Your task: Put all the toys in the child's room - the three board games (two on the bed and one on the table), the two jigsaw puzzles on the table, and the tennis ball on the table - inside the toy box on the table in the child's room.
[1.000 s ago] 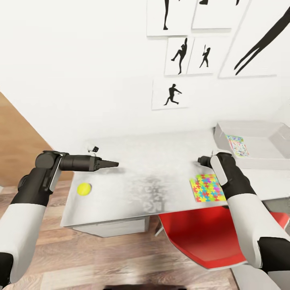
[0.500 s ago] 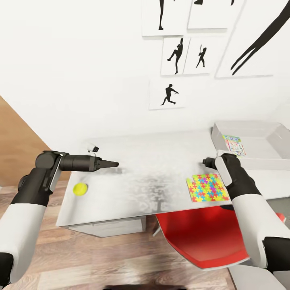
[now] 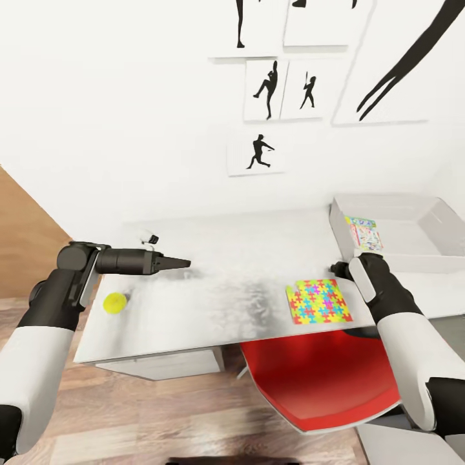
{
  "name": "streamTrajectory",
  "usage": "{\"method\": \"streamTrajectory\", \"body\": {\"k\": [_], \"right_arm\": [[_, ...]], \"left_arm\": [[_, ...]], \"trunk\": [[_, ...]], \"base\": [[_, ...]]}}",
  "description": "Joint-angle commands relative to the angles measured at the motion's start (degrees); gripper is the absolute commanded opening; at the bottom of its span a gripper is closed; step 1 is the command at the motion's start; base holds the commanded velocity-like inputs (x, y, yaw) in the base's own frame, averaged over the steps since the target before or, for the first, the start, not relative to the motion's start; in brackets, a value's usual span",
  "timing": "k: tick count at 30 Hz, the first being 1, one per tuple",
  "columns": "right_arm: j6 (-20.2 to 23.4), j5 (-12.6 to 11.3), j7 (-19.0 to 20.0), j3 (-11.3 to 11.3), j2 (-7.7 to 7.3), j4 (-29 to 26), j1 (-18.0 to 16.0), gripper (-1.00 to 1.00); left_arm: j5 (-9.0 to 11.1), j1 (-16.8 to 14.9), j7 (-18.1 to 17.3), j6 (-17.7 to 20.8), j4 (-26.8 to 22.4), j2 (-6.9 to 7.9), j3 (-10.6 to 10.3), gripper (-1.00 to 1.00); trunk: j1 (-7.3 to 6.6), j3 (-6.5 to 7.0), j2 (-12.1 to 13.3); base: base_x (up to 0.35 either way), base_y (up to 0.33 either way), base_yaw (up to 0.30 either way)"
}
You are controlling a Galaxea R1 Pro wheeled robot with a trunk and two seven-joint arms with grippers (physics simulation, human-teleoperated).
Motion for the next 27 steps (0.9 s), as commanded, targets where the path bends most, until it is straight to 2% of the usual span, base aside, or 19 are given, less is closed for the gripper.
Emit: {"method": "streamTrajectory", "body": {"k": [1,10,17,27], "right_arm": [[0.12,-0.60,-0.46,0.10,-0.05,-0.03,-0.03,1.00],[0.16,-0.60,-0.42,0.33,-0.04,0.65,-0.03,1.00],[-0.27,-0.43,-0.42,0.31,0.05,4.58,-0.03,1.00],[-0.51,-0.71,0.37,0.47,0.32,5.33,-0.03,1.00]], "left_arm": [[0.17,-0.05,-0.08,0.61,0.00,0.05,-0.14,1.00],[0.18,-0.05,-0.08,0.61,0.00,0.03,-0.15,1.00],[0.15,-0.05,-0.08,0.61,0.03,0.03,-0.07,1.00],[0.14,-0.05,-0.08,0.61,0.04,0.03,-0.06,1.00]], "trunk": [[0.03,-0.09,-0.10],[0.03,-0.09,-0.10],[0.03,-0.09,-0.10],[0.03,-0.09,-0.10]], "base": [[0.005,-0.223,0.000],[0.010,-0.100,0.000],[0.042,0.073,0.000],[0.015,0.018,0.000]]}}
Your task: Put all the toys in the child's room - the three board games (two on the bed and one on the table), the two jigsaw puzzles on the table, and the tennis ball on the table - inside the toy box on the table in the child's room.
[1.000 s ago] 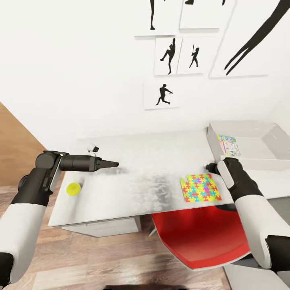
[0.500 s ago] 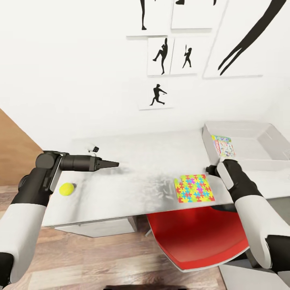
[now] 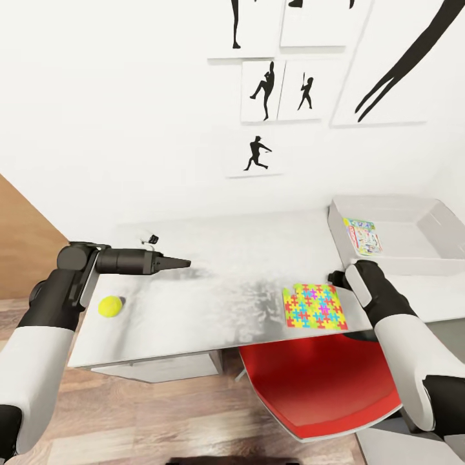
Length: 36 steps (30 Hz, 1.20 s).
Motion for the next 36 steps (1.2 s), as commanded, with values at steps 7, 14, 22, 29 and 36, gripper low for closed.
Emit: {"method": "streamTrajectory", "body": {"k": [7,14,22,29,36], "right_arm": [[0.39,-0.64,0.83,0.07,0.25,-0.04,-0.04,1.00],[0.75,-0.65,2.56,0.07,0.31,0.16,-0.04,1.00],[1.72,-0.65,2.84,0.07,0.48,0.20,-0.04,1.00],[2.44,-0.65,2.86,0.03,0.64,0.21,-0.04,1.00],[4.06,-0.66,2.86,-0.02,0.71,0.58,-0.04,1.00]], "left_arm": [[0.19,-0.04,-0.08,0.57,0.04,0.06,-0.14,1.00],[0.19,-0.04,-0.08,0.56,0.04,0.06,-0.19,1.00],[0.19,-0.04,-0.08,0.60,0.04,0.06,-0.23,1.00],[0.19,-0.04,-0.08,0.54,0.04,0.06,-0.23,1.00],[0.19,-0.03,-0.08,0.55,0.04,0.06,-0.23,1.00]], "trunk": [[0.03,-0.09,-0.10],[0.03,-0.09,-0.10],[0.03,-0.09,-0.10],[0.03,-0.09,-0.10],[0.03,-0.09,-0.10]], "base": [[0.000,0.000,0.000],[0.000,0.000,0.000],[-0.023,0.000,0.000],[-0.004,0.000,0.000],[-0.029,0.000,0.000]]}}
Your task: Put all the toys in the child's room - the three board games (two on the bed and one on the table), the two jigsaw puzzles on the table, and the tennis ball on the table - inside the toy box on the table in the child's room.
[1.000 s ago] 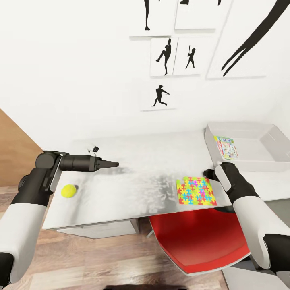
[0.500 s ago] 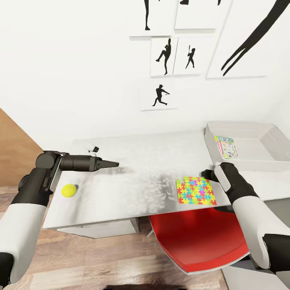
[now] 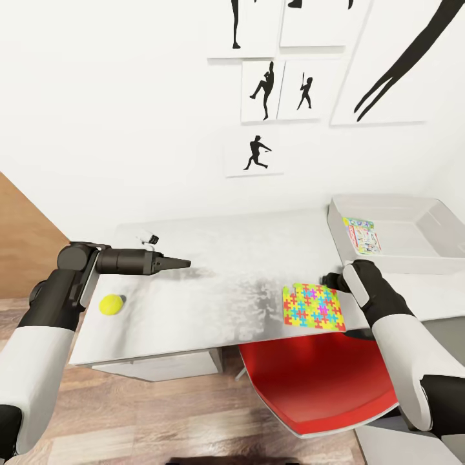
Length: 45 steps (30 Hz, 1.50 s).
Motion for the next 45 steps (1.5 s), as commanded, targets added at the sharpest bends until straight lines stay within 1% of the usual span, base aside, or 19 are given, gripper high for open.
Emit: {"method": "streamTrajectory", "body": {"k": [1,3,8,45], "right_arm": [[0.17,-1.17,-0.46,0.00,0.00,1.02,0.00,1.00],[0.19,-1.16,-0.46,-0.11,0.00,2.80,0.00,1.00],[0.19,-1.16,-0.46,-0.16,0.03,4.36,0.00,1.00],[0.19,-1.16,-0.46,-0.15,0.09,4.99,0.00,1.00]], "left_arm": [[0.18,-0.05,-0.08,0.61,0.00,0.06,-0.14,1.00],[0.18,-0.01,-0.08,0.61,0.00,0.06,-0.14,1.00],[0.18,0.02,-0.08,0.65,0.00,0.06,-0.14,1.00],[0.10,0.02,-0.08,0.67,0.00,0.06,-0.14,1.00]], "trunk": [[0.04,-0.10,-0.08],[0.04,-0.10,-0.08],[0.04,-0.10,-0.08],[0.04,-0.10,-0.08]], "base": [[-0.007,0.000,0.000],[-0.005,0.000,0.000],[-0.062,0.001,0.000],[-0.016,0.065,0.000]]}}
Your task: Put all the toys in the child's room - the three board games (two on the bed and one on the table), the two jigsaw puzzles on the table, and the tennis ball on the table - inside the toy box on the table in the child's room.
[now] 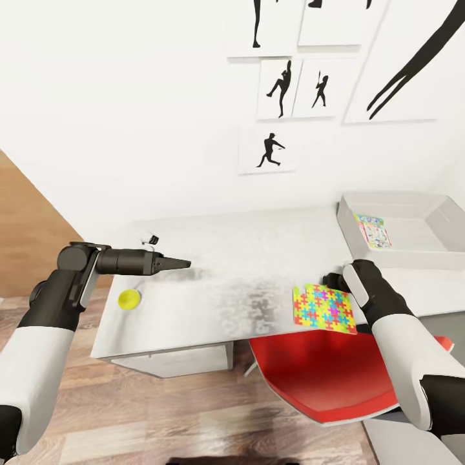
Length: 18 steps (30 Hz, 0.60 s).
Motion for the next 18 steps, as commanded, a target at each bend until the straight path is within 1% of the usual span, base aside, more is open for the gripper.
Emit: {"method": "streamTrajectory", "body": {"k": [1,6,12,18], "right_arm": [[-0.01,-1.90,-0.37,0.01,0.02,5.06,0.00,1.00],[-0.01,-1.90,-0.37,0.00,0.02,5.06,0.00,1.00],[-0.12,-1.90,-0.37,0.00,0.02,5.06,0.00,1.00],[-0.18,-1.90,-0.37,0.00,0.02,5.06,0.00,1.00]], "left_arm": [[0.18,-0.05,-0.09,0.61,0.01,0.06,-0.14,1.00],[0.18,-0.05,-0.09,0.61,0.01,0.06,-0.14,1.00],[0.18,-0.04,-0.09,0.61,0.01,0.06,-0.14,1.00],[0.18,-0.05,-0.09,0.61,0.01,0.06,-0.14,1.00]], "trunk": [[0.04,-0.10,-0.08],[0.04,-0.10,-0.08],[0.04,-0.10,-0.08],[0.04,-0.10,-0.08]], "base": [[-0.014,0.013,0.000],[-0.067,0.004,0.000],[-0.018,0.000,0.000],[-0.081,0.000,0.000]]}}
